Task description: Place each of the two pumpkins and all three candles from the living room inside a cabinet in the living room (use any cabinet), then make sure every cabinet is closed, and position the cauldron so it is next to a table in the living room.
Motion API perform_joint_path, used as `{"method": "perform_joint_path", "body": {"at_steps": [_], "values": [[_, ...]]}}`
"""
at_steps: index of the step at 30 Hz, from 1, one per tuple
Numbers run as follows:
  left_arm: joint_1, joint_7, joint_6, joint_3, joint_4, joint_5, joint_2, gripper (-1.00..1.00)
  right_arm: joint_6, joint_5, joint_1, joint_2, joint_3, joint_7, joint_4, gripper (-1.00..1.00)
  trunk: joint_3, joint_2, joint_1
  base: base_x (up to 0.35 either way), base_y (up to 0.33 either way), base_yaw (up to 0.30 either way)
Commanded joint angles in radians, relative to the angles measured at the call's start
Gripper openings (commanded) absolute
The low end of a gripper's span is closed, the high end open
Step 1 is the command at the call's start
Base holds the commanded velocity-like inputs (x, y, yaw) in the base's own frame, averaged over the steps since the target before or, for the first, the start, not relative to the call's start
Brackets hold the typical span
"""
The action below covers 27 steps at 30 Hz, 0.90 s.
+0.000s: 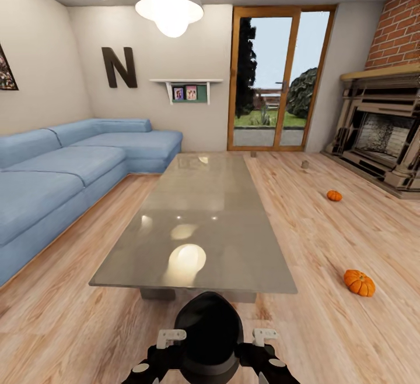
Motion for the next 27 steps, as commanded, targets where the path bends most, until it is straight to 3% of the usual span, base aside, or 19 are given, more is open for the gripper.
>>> {"method": "perform_joint_path", "body": {"at_steps": [1,27], "values": [[-0.001,0.001,-0.002,-0.007,0.001,0.01,0.001,1.0,0.005,-0.01,0.0,-0.001,0.008,-0.008,-0.002,1.0,0.003,0.0,-0.001,0.0,0.0,0.0],[-0.001,0.001,-0.002,-0.007,0.001,0.01,0.002,1.0,0.005,-0.01,0.0,-0.001,0.008,-0.008,-0.002,1.0,0.104,0.006,-0.012,0.0,0.0,0.0]]}}
